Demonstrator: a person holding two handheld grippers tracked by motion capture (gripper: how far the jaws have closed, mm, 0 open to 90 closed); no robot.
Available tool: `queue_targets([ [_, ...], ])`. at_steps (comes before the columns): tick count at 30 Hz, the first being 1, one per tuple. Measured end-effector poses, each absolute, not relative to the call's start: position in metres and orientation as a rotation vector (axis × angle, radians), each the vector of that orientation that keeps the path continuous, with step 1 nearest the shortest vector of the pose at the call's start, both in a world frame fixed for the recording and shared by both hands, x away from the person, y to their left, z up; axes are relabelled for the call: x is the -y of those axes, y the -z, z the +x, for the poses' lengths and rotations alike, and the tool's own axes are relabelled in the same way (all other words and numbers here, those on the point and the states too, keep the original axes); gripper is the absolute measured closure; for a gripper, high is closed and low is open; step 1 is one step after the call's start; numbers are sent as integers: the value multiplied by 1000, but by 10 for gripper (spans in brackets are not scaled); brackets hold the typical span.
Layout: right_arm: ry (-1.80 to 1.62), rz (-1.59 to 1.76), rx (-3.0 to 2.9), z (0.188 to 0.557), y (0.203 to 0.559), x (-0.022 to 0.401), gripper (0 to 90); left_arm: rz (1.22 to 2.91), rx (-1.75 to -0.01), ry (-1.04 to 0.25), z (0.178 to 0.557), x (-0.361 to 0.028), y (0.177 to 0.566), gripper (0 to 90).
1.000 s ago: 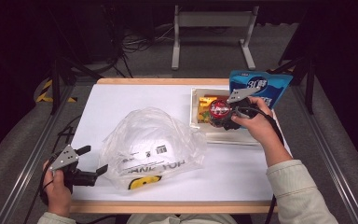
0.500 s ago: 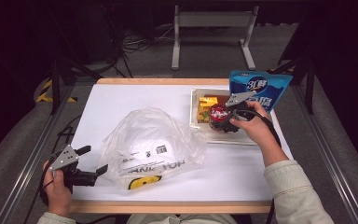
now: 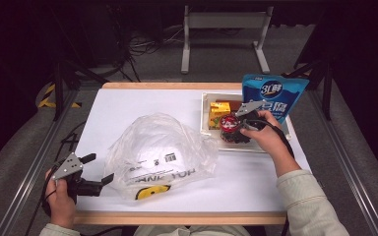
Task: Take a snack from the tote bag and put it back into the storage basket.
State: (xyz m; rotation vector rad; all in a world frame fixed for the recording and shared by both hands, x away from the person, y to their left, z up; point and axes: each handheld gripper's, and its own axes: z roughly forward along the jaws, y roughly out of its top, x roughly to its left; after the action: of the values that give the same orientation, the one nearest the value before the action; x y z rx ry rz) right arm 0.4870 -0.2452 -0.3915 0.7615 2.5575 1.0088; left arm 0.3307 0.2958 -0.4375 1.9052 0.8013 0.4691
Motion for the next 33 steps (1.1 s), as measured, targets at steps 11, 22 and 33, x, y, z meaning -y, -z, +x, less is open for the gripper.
queue_targets([
  [11,-983,785,-2582,489,405,245,258,1904,-806,-475,330,-296,437,11],
  [22,-944,798,-2613,488,412,247,255,1906,-805,-473,330,-296,437,11],
  [33,-911,815,-2605,485,413,249,233,1904,-808,-474,330,-296,437,11],
])
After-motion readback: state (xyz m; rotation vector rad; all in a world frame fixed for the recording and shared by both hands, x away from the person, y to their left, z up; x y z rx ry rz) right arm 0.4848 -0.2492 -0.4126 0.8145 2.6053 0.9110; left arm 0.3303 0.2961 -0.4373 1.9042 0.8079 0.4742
